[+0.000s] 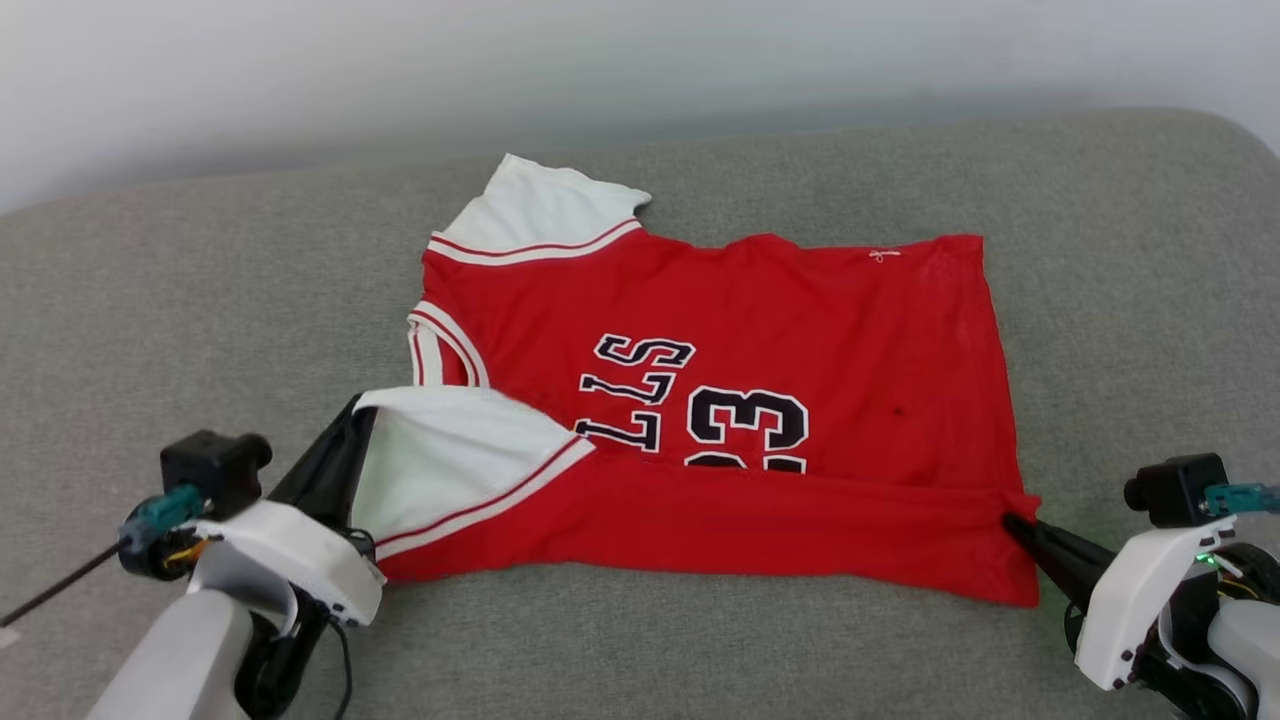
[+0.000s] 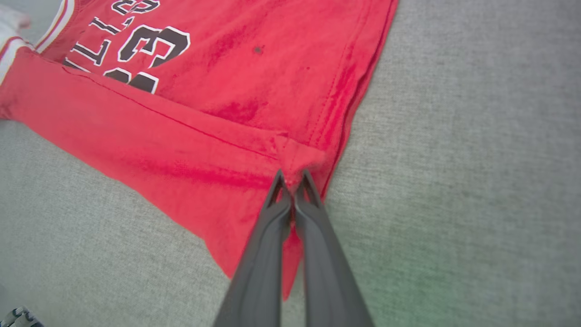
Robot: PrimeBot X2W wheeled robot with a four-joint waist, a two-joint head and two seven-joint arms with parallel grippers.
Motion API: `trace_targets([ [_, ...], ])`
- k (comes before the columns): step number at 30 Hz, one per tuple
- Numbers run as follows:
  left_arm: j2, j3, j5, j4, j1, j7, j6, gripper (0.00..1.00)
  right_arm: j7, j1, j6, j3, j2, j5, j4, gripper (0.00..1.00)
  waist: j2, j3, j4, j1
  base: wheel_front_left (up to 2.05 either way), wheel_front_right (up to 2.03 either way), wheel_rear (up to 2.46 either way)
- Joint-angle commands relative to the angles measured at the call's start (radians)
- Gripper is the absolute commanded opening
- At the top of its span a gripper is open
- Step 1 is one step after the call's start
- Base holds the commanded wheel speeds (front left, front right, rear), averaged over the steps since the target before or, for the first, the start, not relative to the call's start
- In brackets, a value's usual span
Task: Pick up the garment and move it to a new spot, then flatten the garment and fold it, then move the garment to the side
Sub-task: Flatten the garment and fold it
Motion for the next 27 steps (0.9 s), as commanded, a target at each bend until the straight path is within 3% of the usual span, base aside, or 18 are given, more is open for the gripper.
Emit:
trace_targets([
  [1,0.016,-0.022,-0.011,0.023,-0.034,-0.006,0.001,0.0,0.002,-0.018,-0.001,0.005,0.005,0.002,0.003,0.0,0.0,0.017,-0.014,-0.0002,0.0,0.0,0.0],
  [3,0.036,-0.077,-0.003,0.084,-0.102,-0.021,0.001,0.0,0.0,-0.041,-0.001,0.017,0.012,0.001,0.011,0.0,0.0,0.038,-0.034,-0.0002,0.0,0.0,0.0],
  [12,0.046,-0.143,-0.045,0.243,-0.214,-0.056,0.001,0.0,0.005,-0.103,-0.001,0.04,0.032,-0.002,0.021,0.0,0.0,0.103,-0.066,-0.0002,0.0,0.0,0.0],
  [26,-0.017,-0.135,-0.066,0.401,-0.315,-0.074,0.001,0.0,0.02,-0.145,-0.002,0.069,0.026,0.004,0.032,0.0,0.0,0.163,-0.053,-0.0002,0.0,0.0,0.0],
  [27,-0.022,-0.131,-0.062,0.403,-0.317,-0.074,0.001,0.15,0.02,-0.146,-0.002,0.071,0.027,0.005,0.032,0.0,0.0,0.165,-0.051,-0.0002,0.0,0.0,0.0],
])
